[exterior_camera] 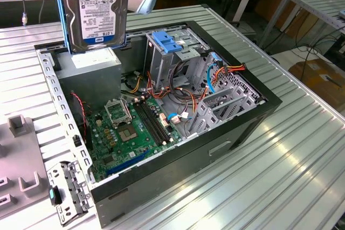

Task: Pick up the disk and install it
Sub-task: 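Pick up the disk, then insert the disk into the insertion slot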

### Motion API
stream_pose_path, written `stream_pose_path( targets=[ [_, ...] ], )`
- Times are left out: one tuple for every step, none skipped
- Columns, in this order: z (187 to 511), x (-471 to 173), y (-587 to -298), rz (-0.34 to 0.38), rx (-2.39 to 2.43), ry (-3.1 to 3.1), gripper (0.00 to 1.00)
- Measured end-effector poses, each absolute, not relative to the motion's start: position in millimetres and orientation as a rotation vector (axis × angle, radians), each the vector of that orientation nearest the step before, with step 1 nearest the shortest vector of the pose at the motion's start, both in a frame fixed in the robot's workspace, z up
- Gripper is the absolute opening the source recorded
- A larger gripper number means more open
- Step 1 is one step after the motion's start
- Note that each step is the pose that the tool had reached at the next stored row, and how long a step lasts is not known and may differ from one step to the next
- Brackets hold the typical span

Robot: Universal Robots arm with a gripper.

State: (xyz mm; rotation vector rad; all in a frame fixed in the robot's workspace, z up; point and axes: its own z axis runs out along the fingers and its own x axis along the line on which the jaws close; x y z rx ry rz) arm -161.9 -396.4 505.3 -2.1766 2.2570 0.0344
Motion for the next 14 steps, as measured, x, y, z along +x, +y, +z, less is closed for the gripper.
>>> stream_pose_path(
  targets=[
    [505, -159, -400, 0.034, -2.177, 2.257, 0.37],
    [505, -156, -401, 0.034, -2.177, 2.257, 0.37],
    [505, -151, -403, 0.034, -2.177, 2.257, 0.37],
    [505, -147, -404, 0.034, -2.177, 2.257, 0.37],
    [505, -143, -404, 0.034, -2.177, 2.257, 0.37],
    [505, -142, -404, 0.034, -2.177, 2.257, 0.37],
    [505, -142, -404, 0.034, -2.177, 2.257, 0.37],
    [505, -142, -404, 0.034, -2.176, 2.257, 0.37],
    [505, -142, -404, 0.034, -2.177, 2.257, 0.37],
    [505, -142, -404, 0.034, -2.177, 2.257, 0.37],
    [505, -142, -404, 0.034, -2.177, 2.257, 0.37],
    [505, -142, -404, 0.034, -2.177, 2.257, 0.37],
    [505, -142, -405, 0.035, -2.177, 2.257, 0.37],
    [505, -142, -405, 0.035, -2.177, 2.257, 0.37]
  ],
)
